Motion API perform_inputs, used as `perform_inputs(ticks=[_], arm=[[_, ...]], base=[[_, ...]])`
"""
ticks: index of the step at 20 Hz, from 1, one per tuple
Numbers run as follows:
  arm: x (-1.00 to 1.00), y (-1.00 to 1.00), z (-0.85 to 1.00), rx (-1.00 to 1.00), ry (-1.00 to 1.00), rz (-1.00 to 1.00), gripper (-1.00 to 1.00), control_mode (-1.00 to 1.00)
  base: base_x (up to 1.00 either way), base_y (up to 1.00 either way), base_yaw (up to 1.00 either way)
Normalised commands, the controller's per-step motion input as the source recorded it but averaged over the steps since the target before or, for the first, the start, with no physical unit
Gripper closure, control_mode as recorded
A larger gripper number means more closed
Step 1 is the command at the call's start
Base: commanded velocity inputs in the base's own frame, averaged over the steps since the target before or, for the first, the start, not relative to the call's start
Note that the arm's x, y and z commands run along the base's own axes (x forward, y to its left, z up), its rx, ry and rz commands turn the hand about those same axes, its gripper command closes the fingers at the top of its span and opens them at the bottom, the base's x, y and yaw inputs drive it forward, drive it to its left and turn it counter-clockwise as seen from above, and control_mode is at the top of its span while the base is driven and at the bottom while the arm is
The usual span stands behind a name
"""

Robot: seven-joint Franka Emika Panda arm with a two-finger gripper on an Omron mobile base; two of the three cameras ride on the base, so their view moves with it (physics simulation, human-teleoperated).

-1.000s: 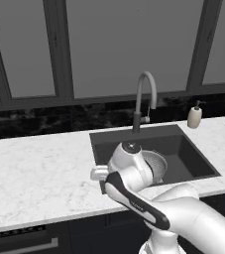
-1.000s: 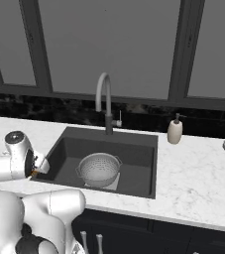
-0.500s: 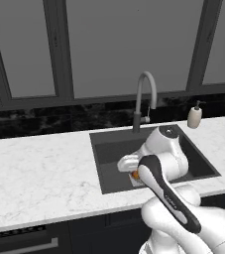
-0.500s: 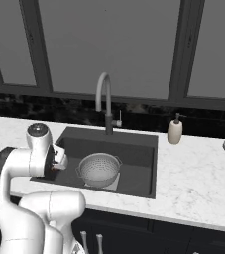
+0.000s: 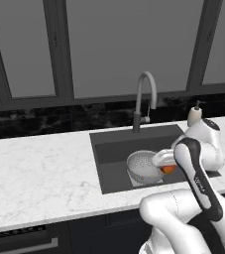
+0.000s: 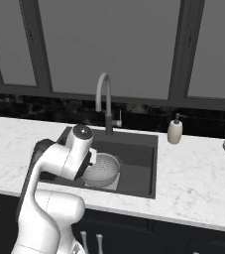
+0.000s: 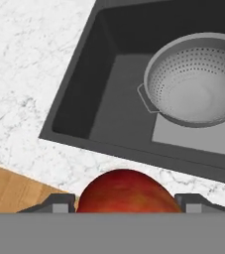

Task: Put the colander in the sink, put the apple in the colander, and turn on the sink faucet and pour water over the colander.

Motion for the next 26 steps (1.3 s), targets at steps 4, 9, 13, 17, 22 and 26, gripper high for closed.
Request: perform_inputs(ticks=[4, 9, 13, 17, 22, 26], arm=[[0.0, -0.92, 0.0, 0.12, -0.01, 0.19, 1.0, -1.0], [0.24, -0.86, 0.0, 0.19, 0.0, 0.09, 1.0, -1.0], [0.49, -0.72, 0.06, 0.28, 0.03, 0.01, 1.0, -1.0], [0.68, -0.41, 0.03, 0.26, 0.06, 0.0, 1.0, -1.0], [0.77, -0.06, 0.0, 0.17, 0.01, 0.0, 1.0, -1.0], [0.63, 0.13, -0.07, 0.02, 0.06, 0.0, 1.0, -1.0]], base=[[0.0, 0.0, 0.0], [0.0, 0.0, 0.0], [0.0, 0.0, 0.0], [0.0, 0.0, 0.0], [0.0, 0.0, 0.0], [0.0, 0.0, 0.0]])
